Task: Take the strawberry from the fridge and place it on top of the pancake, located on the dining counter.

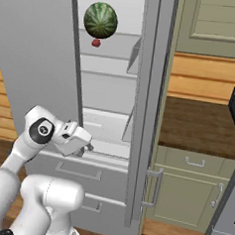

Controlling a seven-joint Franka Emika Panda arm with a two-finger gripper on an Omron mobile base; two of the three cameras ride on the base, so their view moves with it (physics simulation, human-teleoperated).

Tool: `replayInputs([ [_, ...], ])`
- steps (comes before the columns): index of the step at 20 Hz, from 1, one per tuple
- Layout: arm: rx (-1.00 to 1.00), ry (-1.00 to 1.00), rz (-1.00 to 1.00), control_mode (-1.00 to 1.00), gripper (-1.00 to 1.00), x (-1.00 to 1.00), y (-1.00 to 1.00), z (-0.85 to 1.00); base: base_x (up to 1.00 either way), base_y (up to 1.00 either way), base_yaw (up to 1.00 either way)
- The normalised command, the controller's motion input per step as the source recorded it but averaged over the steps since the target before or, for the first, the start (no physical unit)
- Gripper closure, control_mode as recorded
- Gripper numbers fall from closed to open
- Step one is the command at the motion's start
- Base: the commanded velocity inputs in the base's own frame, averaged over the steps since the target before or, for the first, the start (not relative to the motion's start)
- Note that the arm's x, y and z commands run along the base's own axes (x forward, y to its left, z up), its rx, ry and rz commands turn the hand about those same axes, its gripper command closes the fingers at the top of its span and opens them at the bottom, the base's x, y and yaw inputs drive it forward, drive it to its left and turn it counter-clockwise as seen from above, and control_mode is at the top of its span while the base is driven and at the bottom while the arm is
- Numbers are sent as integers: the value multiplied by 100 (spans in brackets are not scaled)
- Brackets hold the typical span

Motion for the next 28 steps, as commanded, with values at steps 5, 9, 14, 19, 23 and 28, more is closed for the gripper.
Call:
replayInputs([
  [5,12,-9,0,-100,-100,0,92,0,0,0,0],
  [9,12,-8,-3,-100,-100,-4,87,4,0,0,0],
  [14,12,-12,-2,-100,-100,-4,80,9,0,0,0],
  [19,24,-8,0,-100,-100,22,38,17,0,0,0],
  [23,23,0,0,-100,-100,52,5,15,0,0,0],
  [28,18,0,7,-100,-100,57,0,5,0,0,0],
])
